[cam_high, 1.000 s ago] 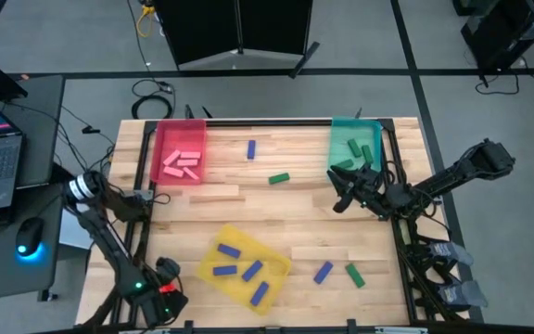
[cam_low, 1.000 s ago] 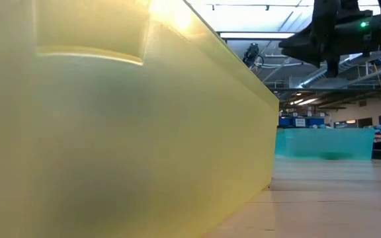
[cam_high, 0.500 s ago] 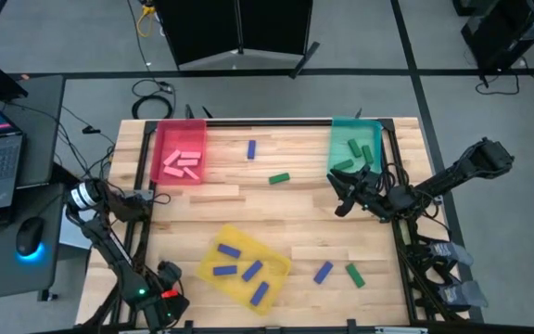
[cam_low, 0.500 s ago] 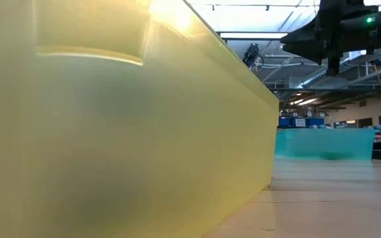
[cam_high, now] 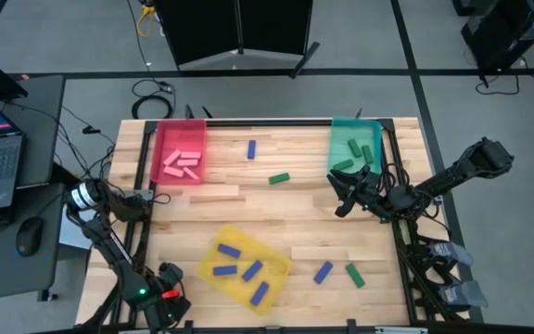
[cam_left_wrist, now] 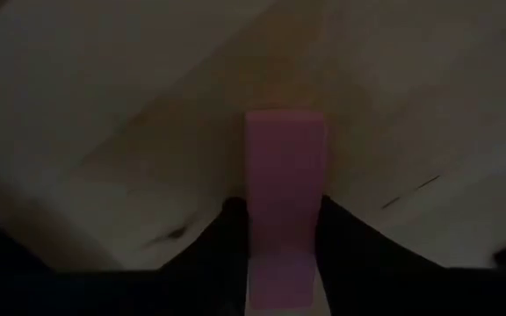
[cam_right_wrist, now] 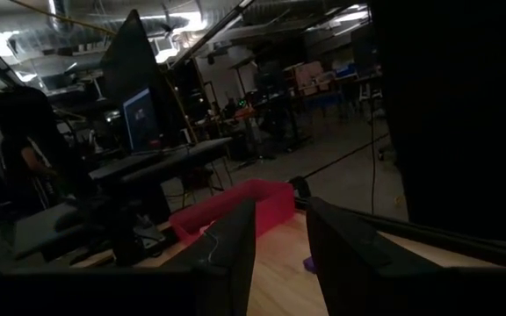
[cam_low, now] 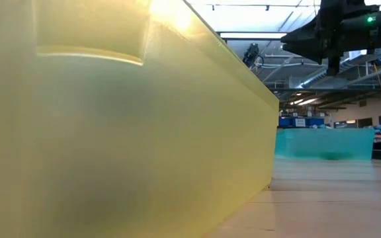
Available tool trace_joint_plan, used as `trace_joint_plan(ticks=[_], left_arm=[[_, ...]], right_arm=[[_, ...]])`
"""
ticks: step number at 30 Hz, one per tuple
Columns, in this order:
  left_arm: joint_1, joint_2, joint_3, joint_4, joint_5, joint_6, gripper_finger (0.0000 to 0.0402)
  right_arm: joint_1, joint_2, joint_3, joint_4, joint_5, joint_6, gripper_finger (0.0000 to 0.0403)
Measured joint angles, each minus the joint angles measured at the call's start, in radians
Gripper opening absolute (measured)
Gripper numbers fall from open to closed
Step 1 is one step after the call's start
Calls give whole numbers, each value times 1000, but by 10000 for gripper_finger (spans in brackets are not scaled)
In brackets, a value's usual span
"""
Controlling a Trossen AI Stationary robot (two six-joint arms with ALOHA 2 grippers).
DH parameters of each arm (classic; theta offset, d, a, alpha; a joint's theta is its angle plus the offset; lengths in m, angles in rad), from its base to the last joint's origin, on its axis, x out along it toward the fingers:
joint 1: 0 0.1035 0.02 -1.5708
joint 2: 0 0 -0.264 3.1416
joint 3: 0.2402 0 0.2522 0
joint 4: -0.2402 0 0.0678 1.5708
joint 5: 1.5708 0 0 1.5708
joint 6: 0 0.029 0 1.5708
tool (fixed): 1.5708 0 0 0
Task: Sort blocks
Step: Put the pink block into the red bin
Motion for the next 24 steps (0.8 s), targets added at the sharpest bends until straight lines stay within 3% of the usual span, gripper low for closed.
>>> trace_joint_plan(ticks=[4, 8, 12, 15, 20, 24], left_arm=[[20, 4, 43, -84, 4, 9, 105], [37, -30, 158, -376, -79, 14, 105], [44, -94, 300, -667, -280, 8, 105], [77, -138, 385, -856, -504, 7, 105], [244, -228, 382, -781, -833, 240, 105], [441, -235, 380, -720, -887, 526, 105]], right_arm=[[0, 0, 0, 0, 0, 0, 115], [0, 0, 0, 0, 0, 0, 115], [0, 0, 3, 1, -1, -10, 115], [0, 0, 3, 7, -1, -18, 115], [1, 0, 10, -2, -3, -17, 115], [4, 0, 20, -1, -34, -17, 115]])
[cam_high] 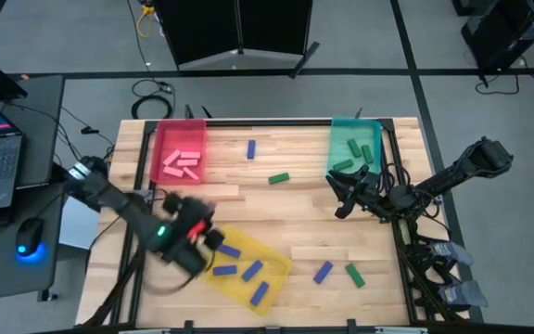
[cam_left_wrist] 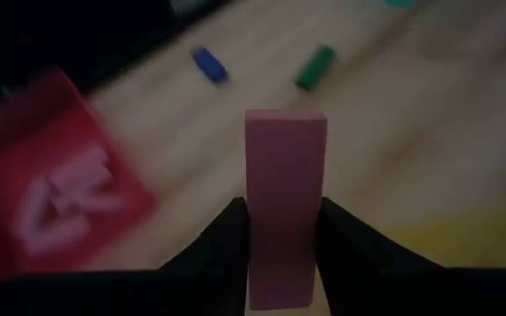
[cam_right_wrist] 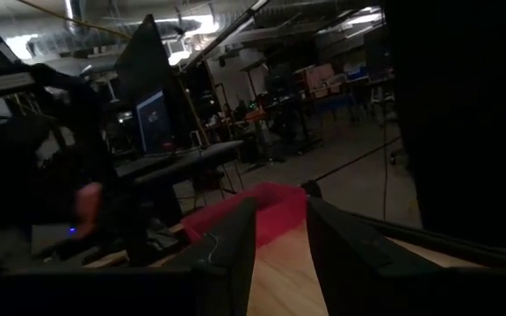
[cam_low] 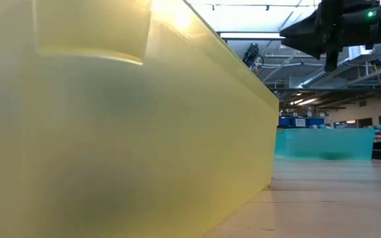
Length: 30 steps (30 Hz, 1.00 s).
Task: Sort blocks
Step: Put the pink block into the red bin
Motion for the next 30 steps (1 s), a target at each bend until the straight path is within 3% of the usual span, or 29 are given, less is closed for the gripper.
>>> trace_joint_plan(ticks=[6, 10, 13, 20, 24, 30], left_arm=[[326, -38, 2, 119, -24, 401, 105], [546, -44, 2, 97, -16, 561, 105], [705, -44, -2, 95, 46, 679, 105], [1042, -60, -129, 298, 228, 972, 105], [1198, -57, -250, 441, 326, 1079, 105], [1337, -58, -402, 640, 332, 1090, 116]], right_arm=[[0, 0, 20, -1, -34, -1, 115], [9, 0, 26, -2, -45, -1, 115], [18, 0, 26, -2, -46, 1, 115], [29, 0, 26, -2, -47, 2, 115], [29, 0, 26, -6, -49, 10, 115], [29, 0, 27, -92, -76, 85, 115]])
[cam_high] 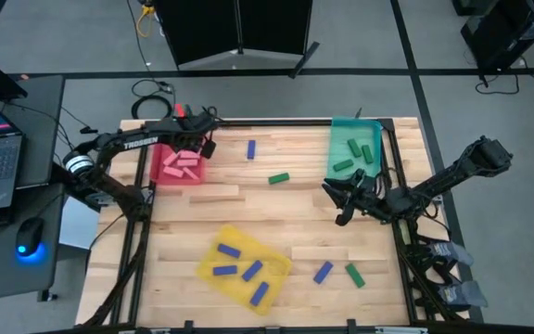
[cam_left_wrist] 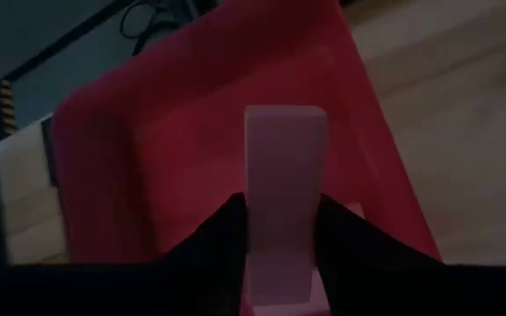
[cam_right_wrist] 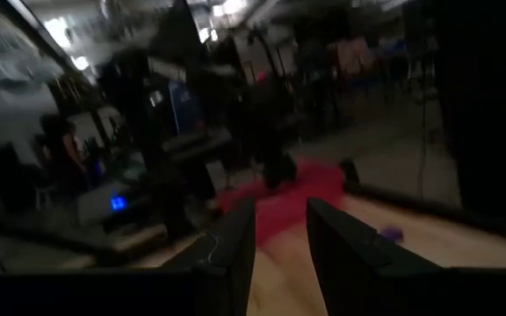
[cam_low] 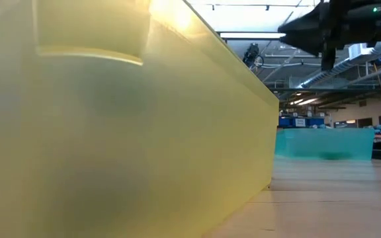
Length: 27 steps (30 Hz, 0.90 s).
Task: Sort blocks
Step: Put the pink block into the red bin, then put the green block into the blue bin
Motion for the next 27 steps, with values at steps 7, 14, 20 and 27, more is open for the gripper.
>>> trace_joint_plan(ticks=[7, 14, 20, 27], left_arm=[[26, -9, -80, 260, 274, 93, 209], [-37, -50, -77, 536, 484, 120, 242], [-51, -140, -77, 565, 448, 110, 239], [-41, -278, -77, 517, 442, 110, 238]], right_arm=[[-45, 45, 163, -504, -68, 198, 116], [-186, 213, 387, -734, -315, 58, 116], [-380, 367, 586, -973, -584, -94, 116], [-607, 583, 776, -1204, -910, -310, 116]])
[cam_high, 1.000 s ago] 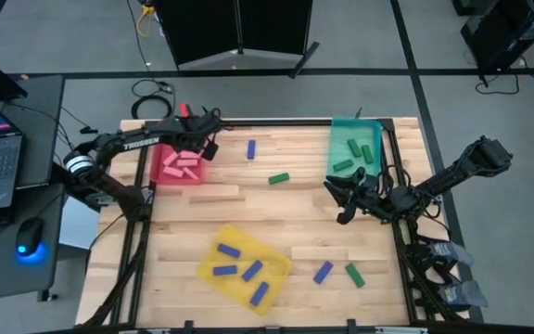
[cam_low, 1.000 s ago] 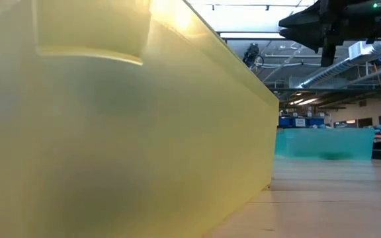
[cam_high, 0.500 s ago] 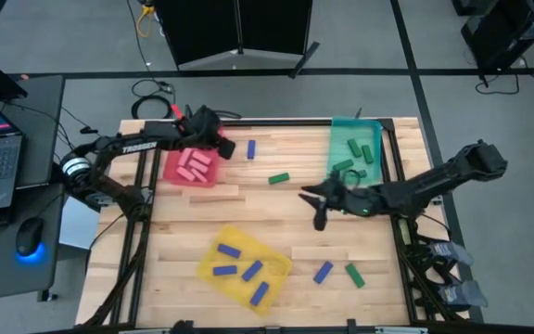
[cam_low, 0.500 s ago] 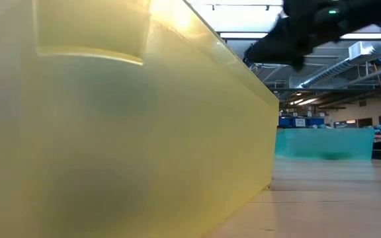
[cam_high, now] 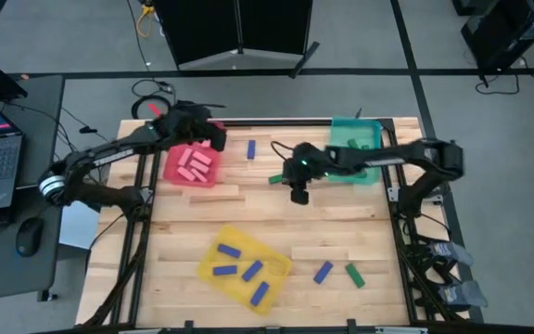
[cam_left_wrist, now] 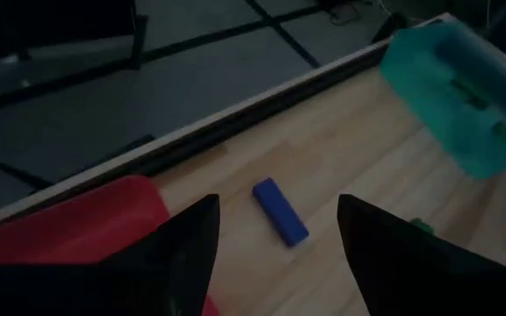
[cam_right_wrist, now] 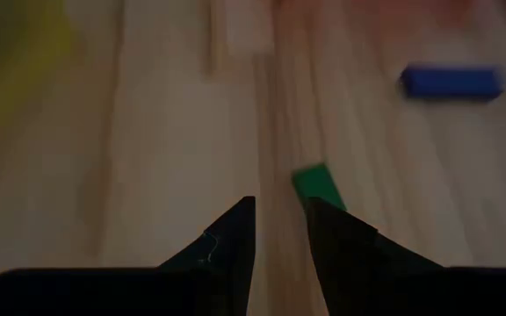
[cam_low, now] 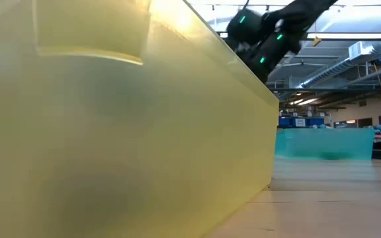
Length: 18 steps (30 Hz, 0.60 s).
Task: Sort blocks
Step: Put the green block into the blue bin
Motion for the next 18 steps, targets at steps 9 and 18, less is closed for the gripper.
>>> trace_joint_plan(ticks=[9, 18], left_arm=[[-40, -162, 0, -10, 1, -9, 238], [-91, -236, 0, -44, 1, -10, 238]], right_arm=[[-139, 265, 207, -219, -96, -175, 204], [-139, 410, 312, -252, -44, -261, 319]])
